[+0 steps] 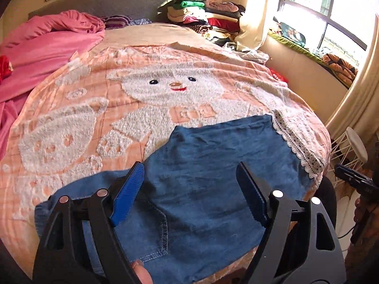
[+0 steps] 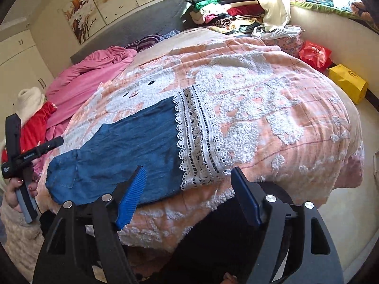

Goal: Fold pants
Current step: 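Grasp the lace-trimmed edge with the left gripper and lift it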

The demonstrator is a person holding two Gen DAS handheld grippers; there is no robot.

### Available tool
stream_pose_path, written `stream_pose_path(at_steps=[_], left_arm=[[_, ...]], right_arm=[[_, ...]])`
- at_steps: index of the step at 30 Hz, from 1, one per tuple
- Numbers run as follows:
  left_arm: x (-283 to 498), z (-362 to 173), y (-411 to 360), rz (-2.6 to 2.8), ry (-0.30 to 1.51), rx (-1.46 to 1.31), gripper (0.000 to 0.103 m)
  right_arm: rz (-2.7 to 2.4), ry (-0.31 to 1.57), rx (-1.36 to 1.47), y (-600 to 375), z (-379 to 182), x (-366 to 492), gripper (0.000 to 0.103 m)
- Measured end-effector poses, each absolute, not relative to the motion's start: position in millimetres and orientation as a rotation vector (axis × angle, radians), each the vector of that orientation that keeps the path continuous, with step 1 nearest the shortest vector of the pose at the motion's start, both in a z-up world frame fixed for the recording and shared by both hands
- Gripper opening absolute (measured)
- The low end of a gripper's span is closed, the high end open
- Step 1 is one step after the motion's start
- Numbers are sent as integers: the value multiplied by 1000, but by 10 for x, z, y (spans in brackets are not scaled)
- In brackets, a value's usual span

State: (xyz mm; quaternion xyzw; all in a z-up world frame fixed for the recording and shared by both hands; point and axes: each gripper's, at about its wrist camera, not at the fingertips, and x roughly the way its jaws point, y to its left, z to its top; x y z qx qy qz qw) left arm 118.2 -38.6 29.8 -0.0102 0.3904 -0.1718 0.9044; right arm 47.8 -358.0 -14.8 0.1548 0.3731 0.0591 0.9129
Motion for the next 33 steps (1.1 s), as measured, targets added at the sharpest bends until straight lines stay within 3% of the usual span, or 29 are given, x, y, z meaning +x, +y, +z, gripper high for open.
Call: stream_pose_path(at_steps=[8, 25, 27, 31, 33], left_arm=[[1503, 537, -1037, -502, 773, 82, 73], [2325, -43, -2380, -725, 916, 281, 72], [2373, -112, -2493, -723, 930, 321, 60], [2528, -235, -2642, -744, 972, 325, 50], [2590, -291, -2696, -770, 993, 312, 43]], right_arm=[[129, 779, 355, -3626, -253, 537, 73], [140, 817, 409, -3735, -510, 868, 73], [150, 824, 412, -3737, -545, 887, 73], [178, 812, 422, -3730, -576, 916, 73], [178, 816, 425, -3737, -596, 936, 66]])
